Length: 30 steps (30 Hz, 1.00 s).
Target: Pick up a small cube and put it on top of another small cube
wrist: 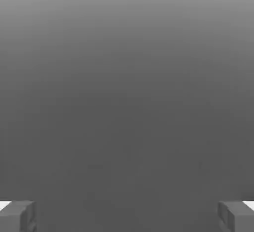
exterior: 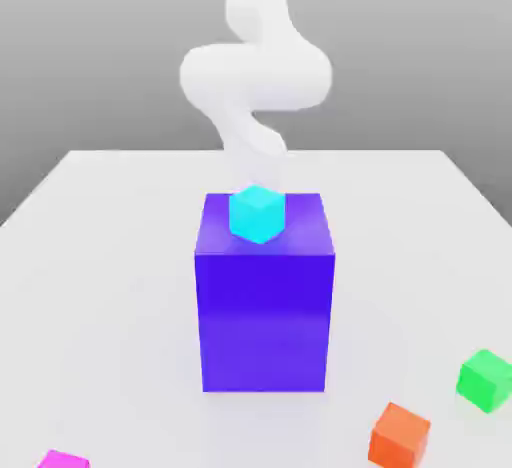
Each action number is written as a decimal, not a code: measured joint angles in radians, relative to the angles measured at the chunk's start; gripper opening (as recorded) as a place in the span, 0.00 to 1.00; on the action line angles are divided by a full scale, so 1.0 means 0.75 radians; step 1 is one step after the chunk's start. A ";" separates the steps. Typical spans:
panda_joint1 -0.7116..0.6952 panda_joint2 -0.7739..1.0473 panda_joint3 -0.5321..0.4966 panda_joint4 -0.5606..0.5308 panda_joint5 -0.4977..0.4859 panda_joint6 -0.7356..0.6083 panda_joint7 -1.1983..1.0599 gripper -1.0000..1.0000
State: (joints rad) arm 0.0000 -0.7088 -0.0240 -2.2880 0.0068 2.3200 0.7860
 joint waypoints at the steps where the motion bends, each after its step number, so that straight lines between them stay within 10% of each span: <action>1: 0.000 0.052 -0.014 0.007 0.004 0.012 -0.008 0.50; 30: -0.180 1.456 -0.247 0.191 0.225 0.320 -0.309 0.50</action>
State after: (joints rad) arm -0.1349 0.3834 -0.2092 -2.1447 0.1754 2.5600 0.5544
